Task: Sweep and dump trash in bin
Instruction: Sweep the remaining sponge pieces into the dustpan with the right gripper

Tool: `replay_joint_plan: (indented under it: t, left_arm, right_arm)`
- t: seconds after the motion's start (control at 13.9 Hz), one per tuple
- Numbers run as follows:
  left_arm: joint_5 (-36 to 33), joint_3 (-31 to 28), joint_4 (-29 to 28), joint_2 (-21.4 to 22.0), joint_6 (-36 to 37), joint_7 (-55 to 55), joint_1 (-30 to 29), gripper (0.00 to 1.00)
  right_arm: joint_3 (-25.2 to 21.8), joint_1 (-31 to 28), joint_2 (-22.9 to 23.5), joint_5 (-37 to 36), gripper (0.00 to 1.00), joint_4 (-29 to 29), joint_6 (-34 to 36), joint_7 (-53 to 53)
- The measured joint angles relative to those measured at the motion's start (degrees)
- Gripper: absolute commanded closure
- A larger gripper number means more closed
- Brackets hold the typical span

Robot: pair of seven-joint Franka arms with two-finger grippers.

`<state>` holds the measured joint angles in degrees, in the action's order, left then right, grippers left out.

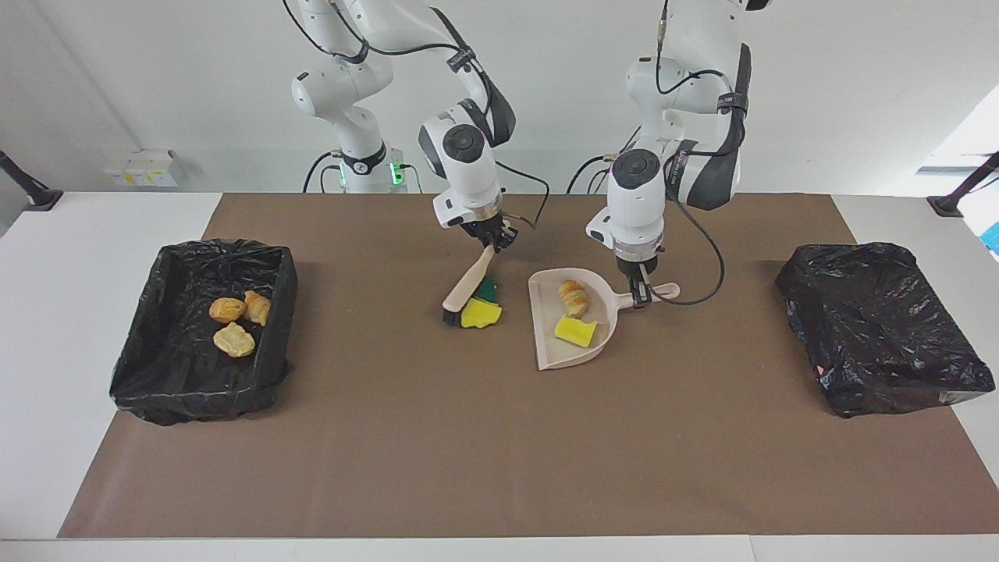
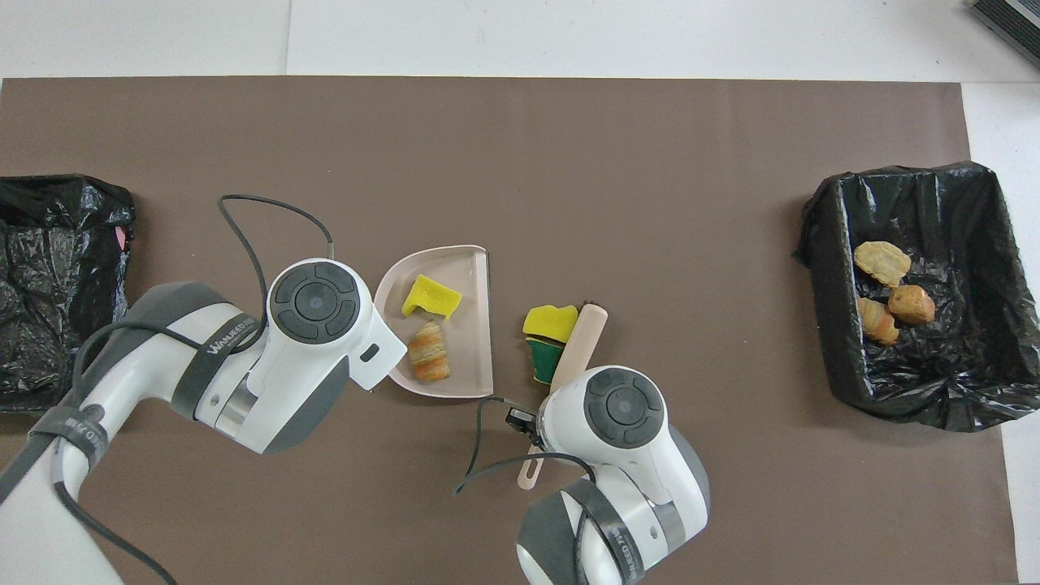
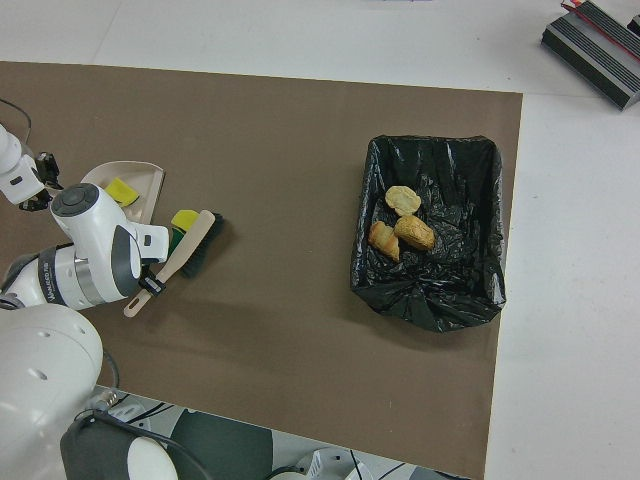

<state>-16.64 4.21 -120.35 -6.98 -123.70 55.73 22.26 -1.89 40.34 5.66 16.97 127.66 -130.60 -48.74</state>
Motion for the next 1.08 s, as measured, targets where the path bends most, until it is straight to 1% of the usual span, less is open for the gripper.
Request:
replay_joint_plan:
  t: [0.22,0.36,0.65,0.86,1.01,1.08]
  left_arm:
    - [0.0,0.0,-0.1,0.0,0.0,0.0,0.0,1.0]
    - [0.0,0.0,-0.1,0.1,0.0,0.0,0.0,1.0]
    - [0.0,0.0,-0.1,0.1,-0.1,0.0,0.0,1.0]
    - [0.0,-0.1,-0.1,0.1,-0.1,0.0,0.0,1.0]
    - [0.0,-0.1,-0.1,0.1,-0.2,0.0,0.0,1.0]
    - [0.0,-0.1,-0.1,0.1,-0.2,0.0,0.0,1.0]
  right_arm:
    - [0.0,0.1,3.1,7.7,1.0,-5.1,0.1,9.1]
    - [0.3,0.4,4.5,10.4,1.0,-7.7,0.1,11.0]
    - [2.0,2.0,5.9,17.5,1.0,-13.5,0.0,11.3]
    - [1.9,2.2,6.3,18.0,1.0,-16.2,1.7,11.5]
    - [1.0,1.8,6.0,17.0,1.0,-17.1,6.5,13.2]
    - [0.7,0.8,5.5,14.8,1.0,-17.5,9.0,13.5]
